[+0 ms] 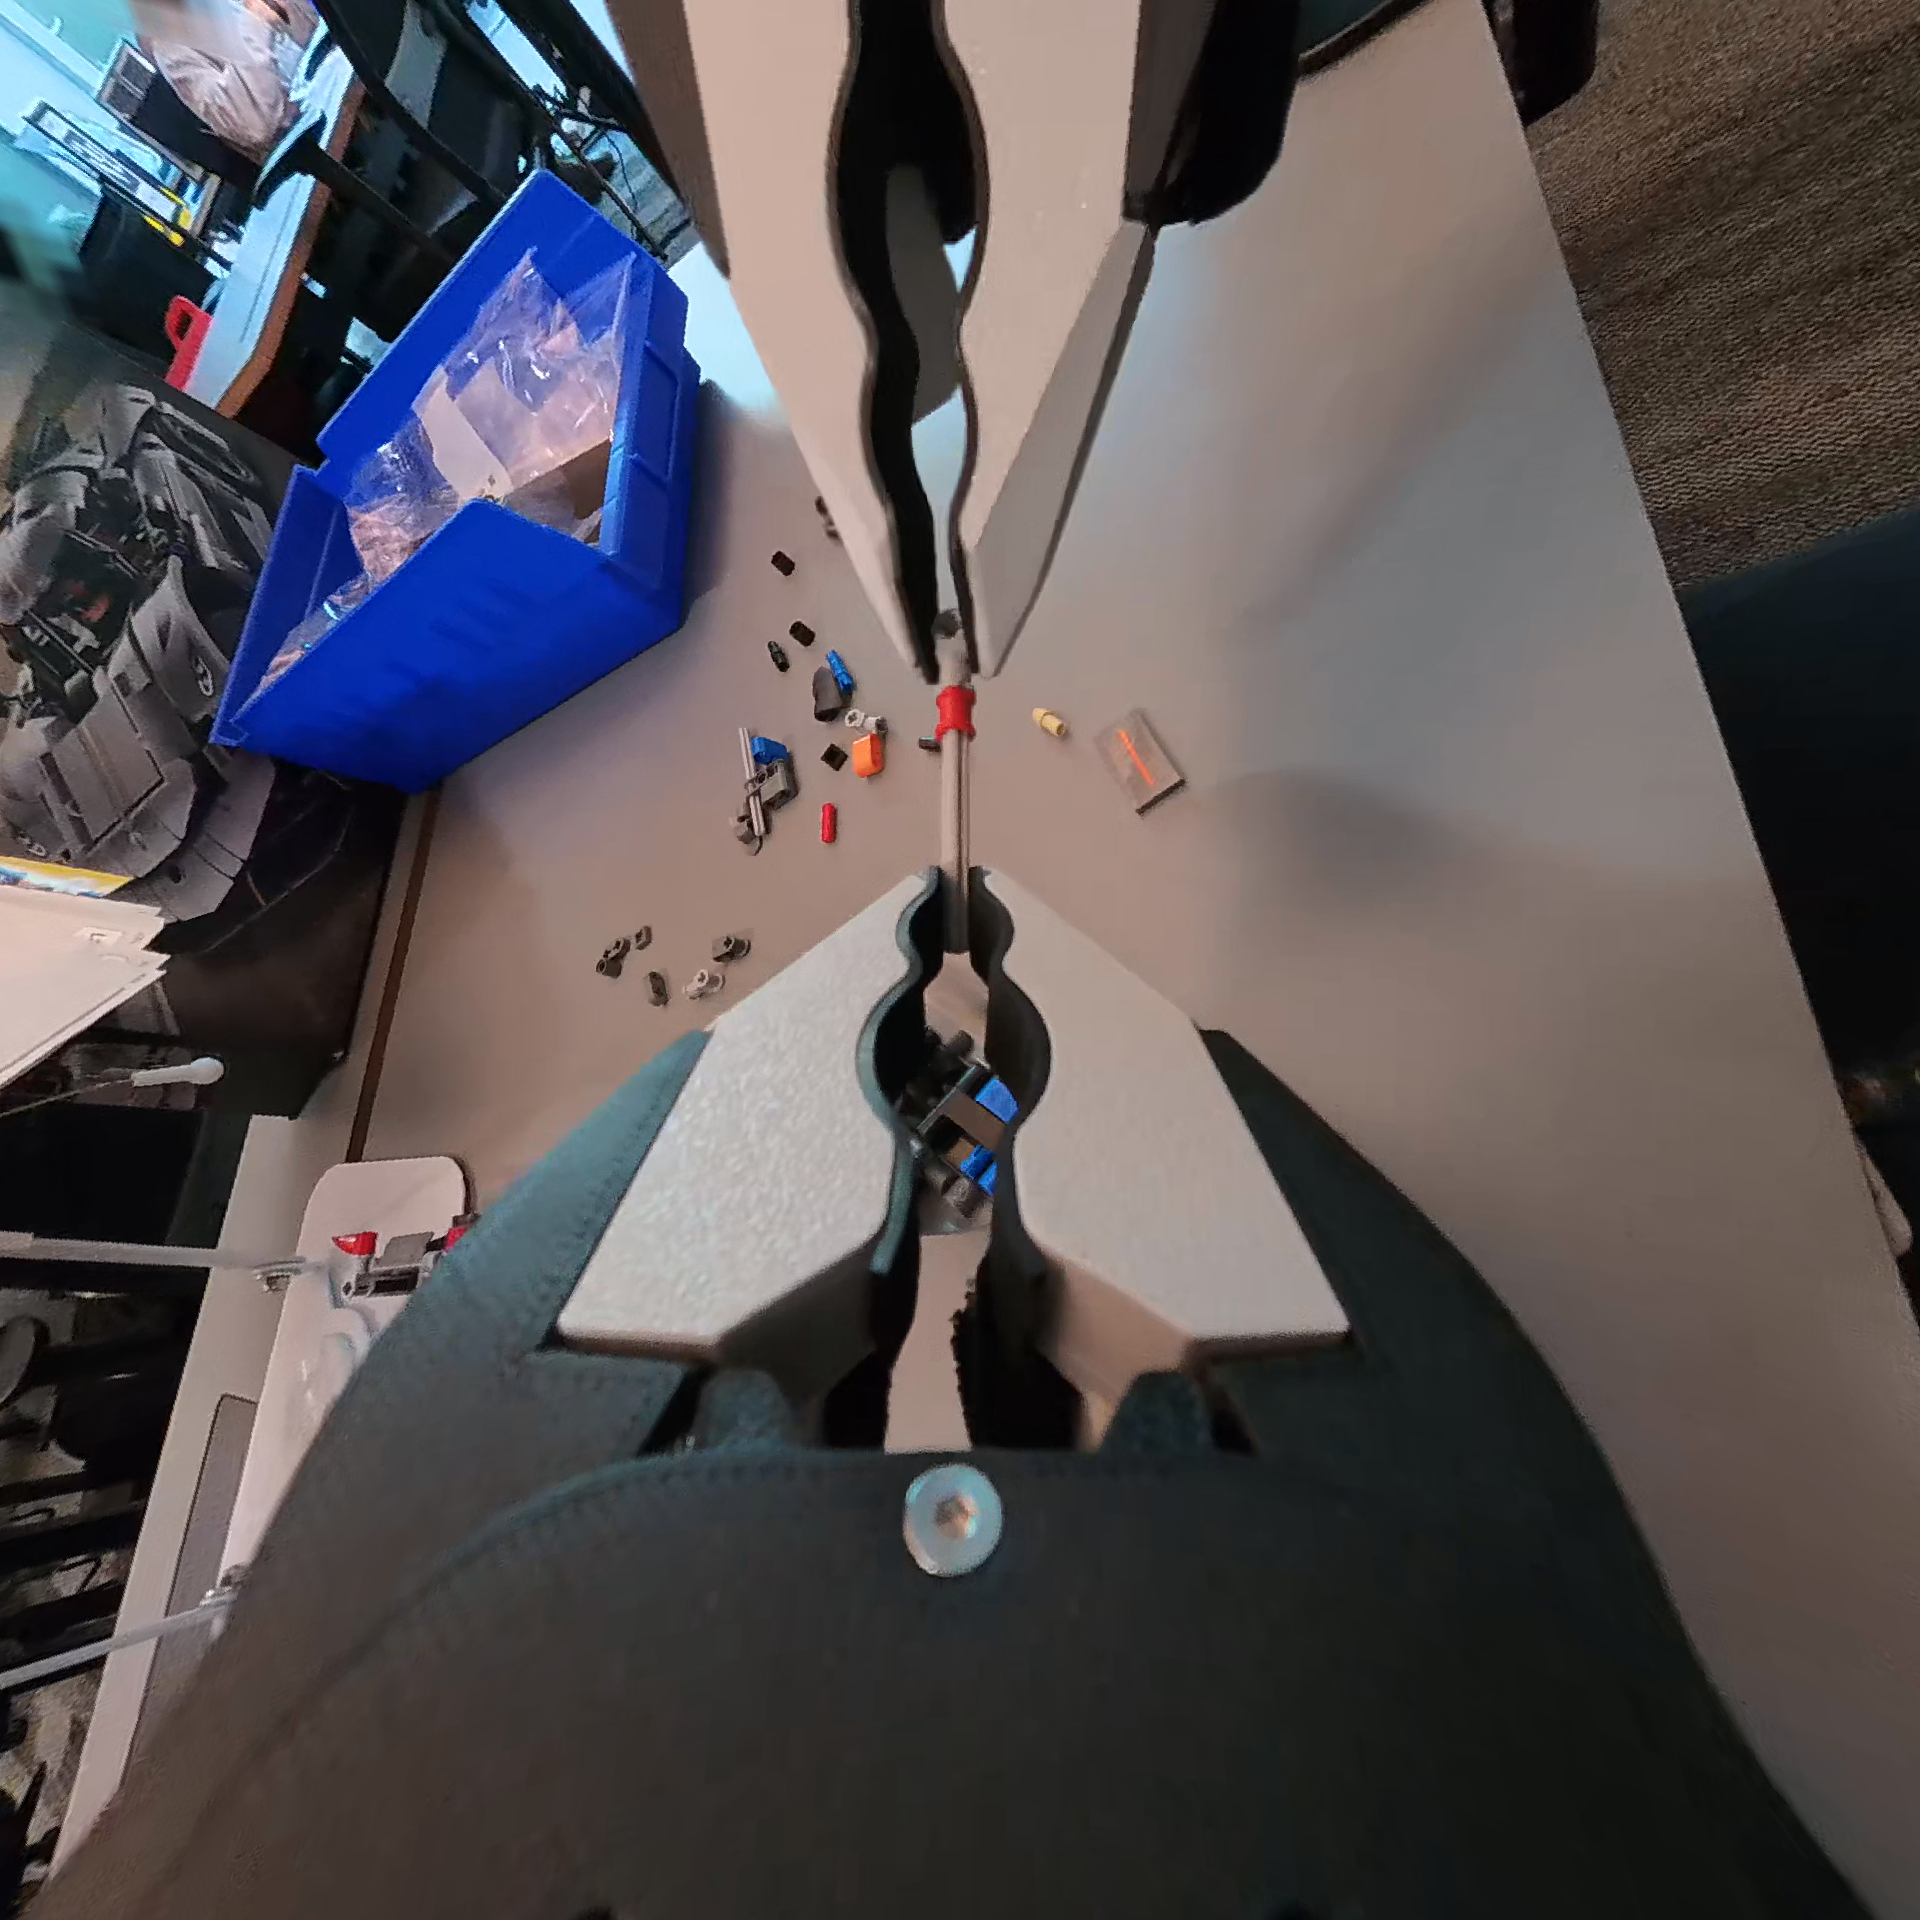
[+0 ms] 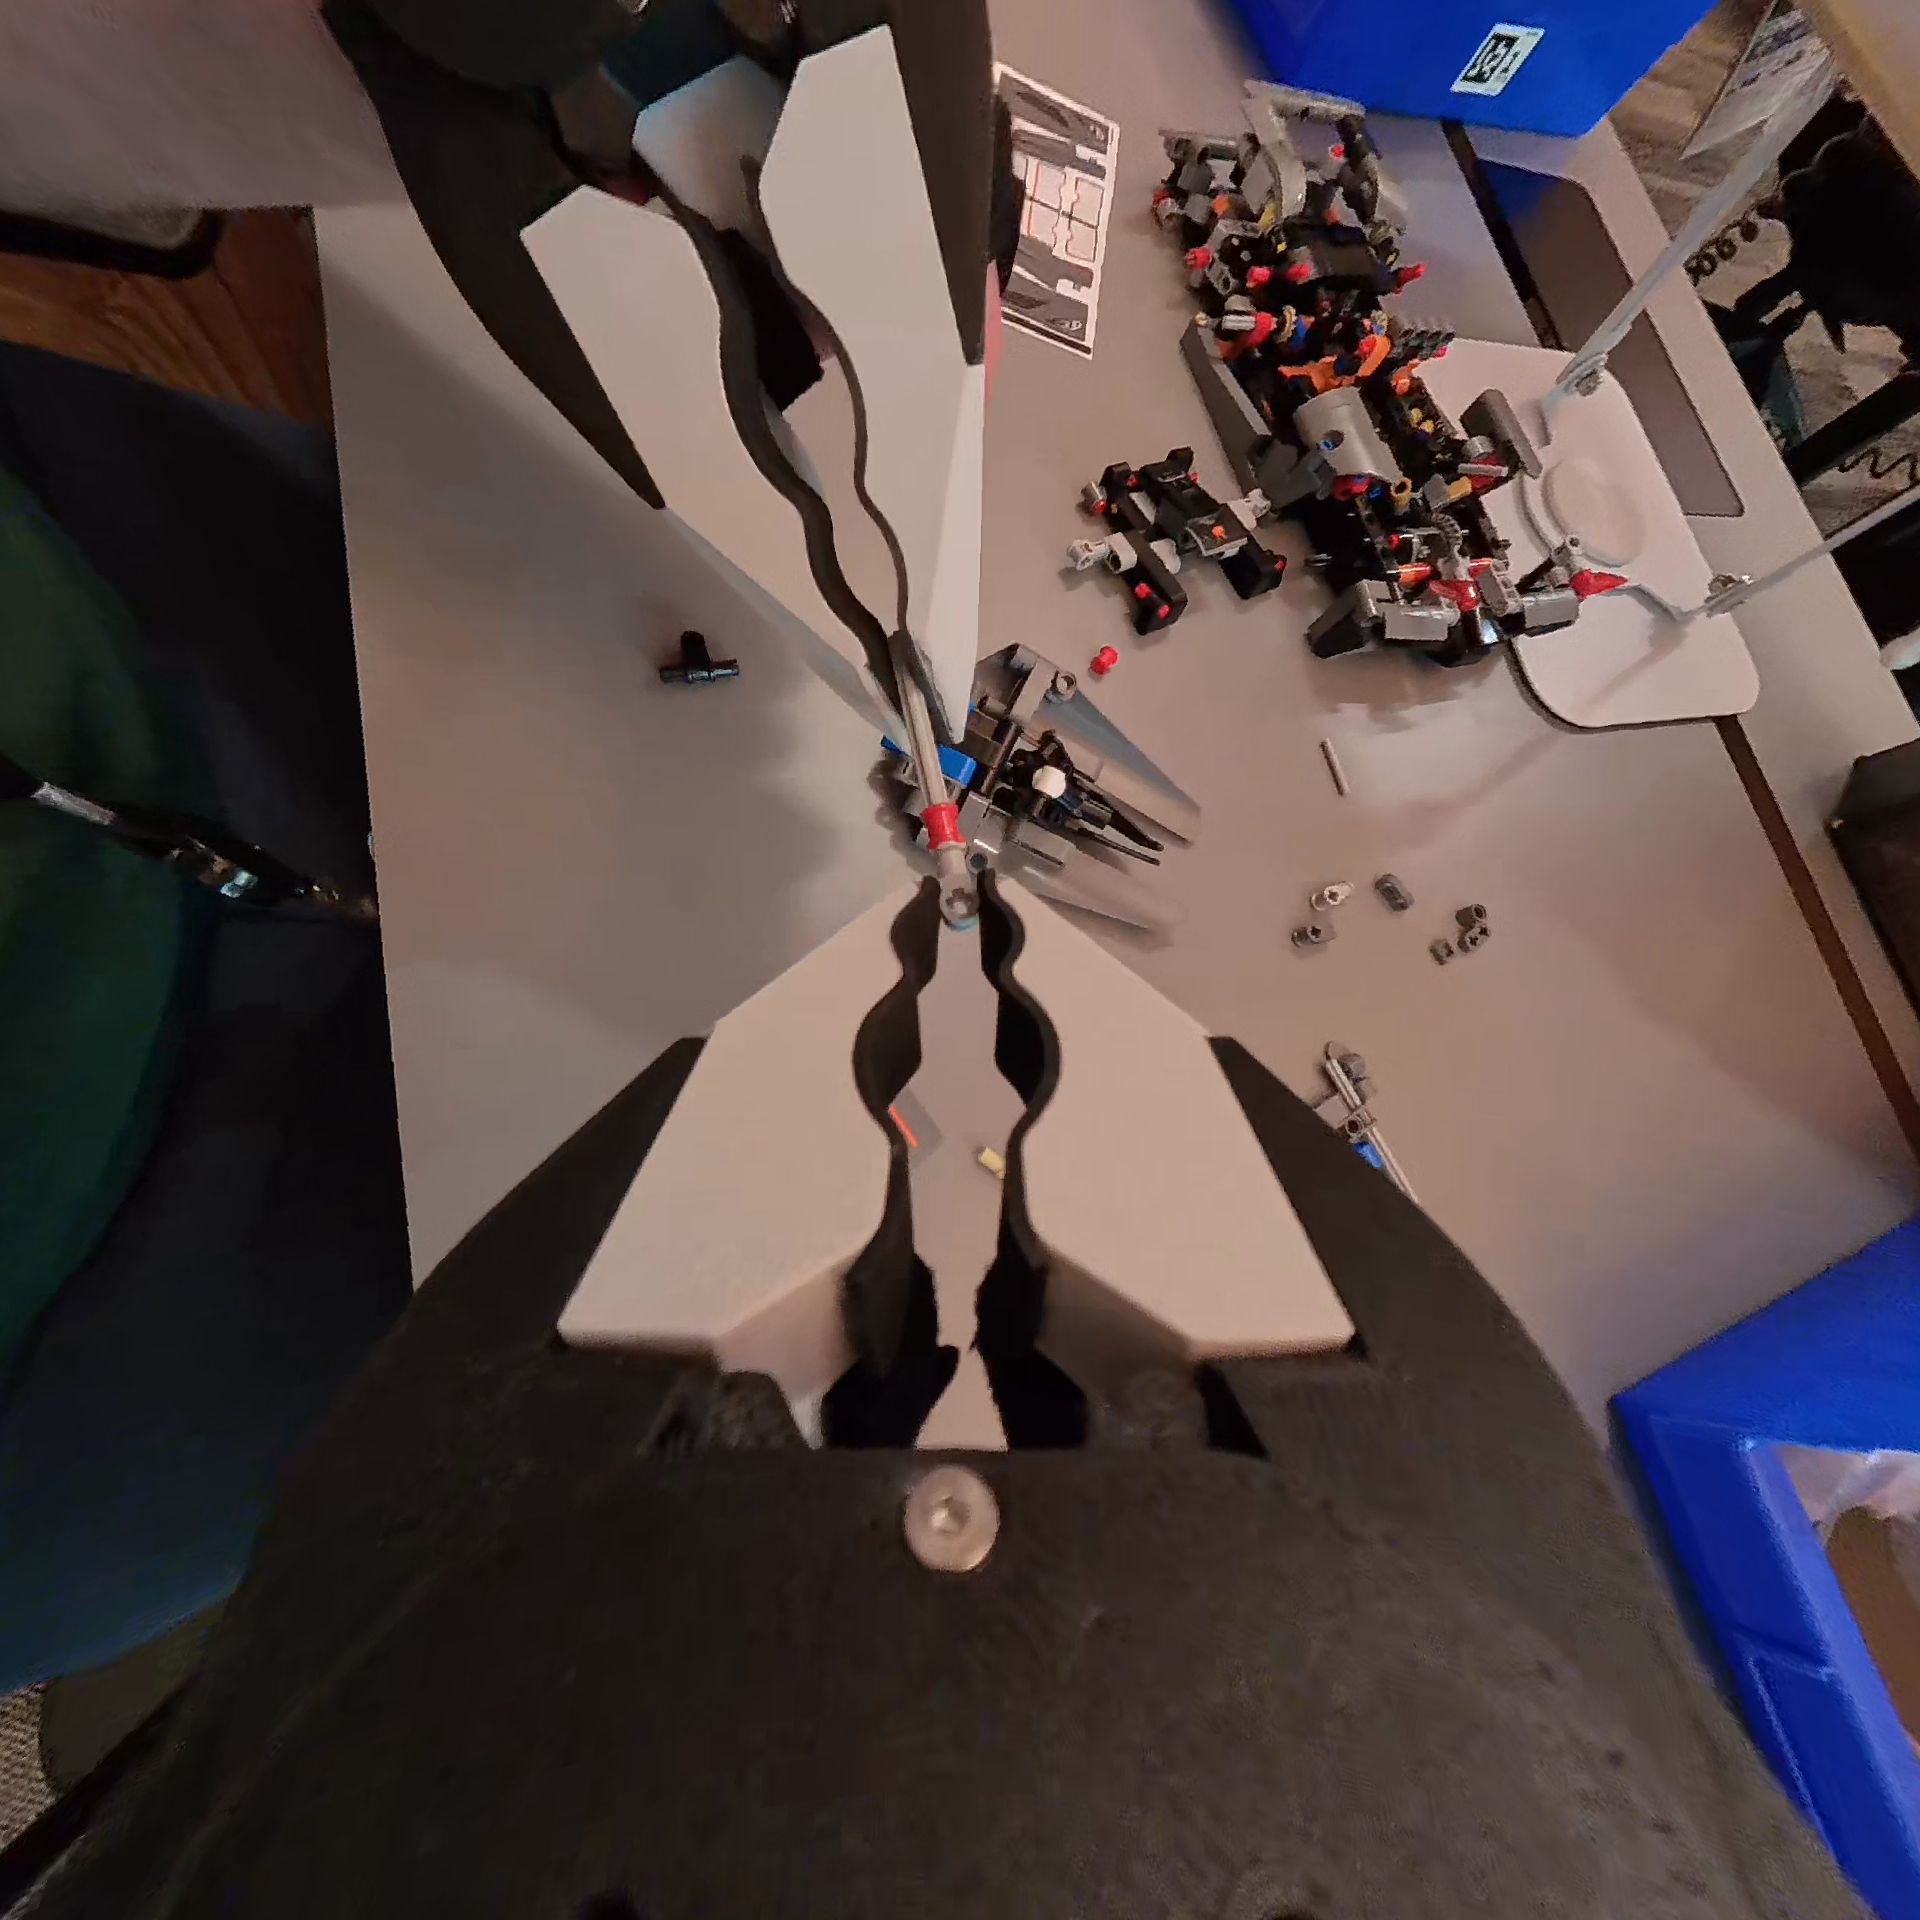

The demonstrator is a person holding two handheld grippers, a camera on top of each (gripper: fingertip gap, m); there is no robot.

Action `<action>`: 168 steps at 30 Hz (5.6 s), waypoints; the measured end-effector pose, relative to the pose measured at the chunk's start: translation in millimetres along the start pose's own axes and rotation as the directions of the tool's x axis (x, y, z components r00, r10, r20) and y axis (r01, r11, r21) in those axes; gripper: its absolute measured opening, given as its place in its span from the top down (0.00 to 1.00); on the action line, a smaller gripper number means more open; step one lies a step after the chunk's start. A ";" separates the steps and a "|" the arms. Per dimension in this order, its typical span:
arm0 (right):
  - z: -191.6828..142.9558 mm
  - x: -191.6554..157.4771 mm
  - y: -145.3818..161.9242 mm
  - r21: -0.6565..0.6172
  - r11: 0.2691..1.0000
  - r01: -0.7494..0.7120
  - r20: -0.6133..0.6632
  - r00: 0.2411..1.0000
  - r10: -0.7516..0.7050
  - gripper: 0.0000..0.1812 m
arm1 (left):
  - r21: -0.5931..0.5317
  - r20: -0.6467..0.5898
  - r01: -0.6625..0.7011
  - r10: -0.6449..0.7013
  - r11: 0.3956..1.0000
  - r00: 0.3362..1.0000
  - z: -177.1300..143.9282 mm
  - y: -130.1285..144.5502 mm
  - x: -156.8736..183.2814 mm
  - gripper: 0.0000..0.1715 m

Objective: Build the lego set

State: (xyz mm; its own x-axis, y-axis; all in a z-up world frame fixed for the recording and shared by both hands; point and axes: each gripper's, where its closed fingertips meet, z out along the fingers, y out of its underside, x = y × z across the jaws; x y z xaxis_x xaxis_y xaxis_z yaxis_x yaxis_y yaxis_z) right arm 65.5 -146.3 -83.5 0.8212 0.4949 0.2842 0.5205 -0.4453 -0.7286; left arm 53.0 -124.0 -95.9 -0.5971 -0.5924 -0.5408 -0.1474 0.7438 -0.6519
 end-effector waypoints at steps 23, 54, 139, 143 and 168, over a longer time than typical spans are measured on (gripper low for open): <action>54.3 14.4 53.6 -0.008 0.871 -0.491 -0.086 0.868 0.488 0.97 | -0.203 -0.055 0.395 -0.413 0.896 0.909 21.8 86.2 -4.4 0.70; 70.4 18.6 56.7 0.041 0.836 -0.547 -0.068 0.833 0.549 0.97 | -0.136 -0.106 0.467 -0.482 0.874 0.870 25.4 90.3 -5.6 0.74; 81.0 33.1 49.4 0.054 0.910 -0.410 0.117 0.908 0.402 0.98 | -0.106 -0.103 0.467 -0.476 0.878 0.873 27.0 101.9 -17.4 0.74; 84.5 35.9 53.9 0.032 0.928 -0.372 0.061 0.927 0.369 0.98 | -0.101 -0.103 0.472 -0.481 0.876 0.871 26.7 102.6 -17.8 0.74; 84.0 43.1 48.4 0.070 0.966 -0.249 -0.044 0.967 0.252 0.98 | -0.094 -0.098 0.488 -0.496 0.868 0.863 26.4 105.2 -20.0 0.74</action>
State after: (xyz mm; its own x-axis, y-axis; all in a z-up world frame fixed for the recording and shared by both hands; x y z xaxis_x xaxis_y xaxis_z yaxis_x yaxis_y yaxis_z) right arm 106.4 -83.9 -158.8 0.9354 0.3332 0.1186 0.2822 -0.5010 -0.8182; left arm 70.3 -42.1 -167.7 -0.5192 -0.8498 -0.0909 -0.4938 0.3851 -0.7796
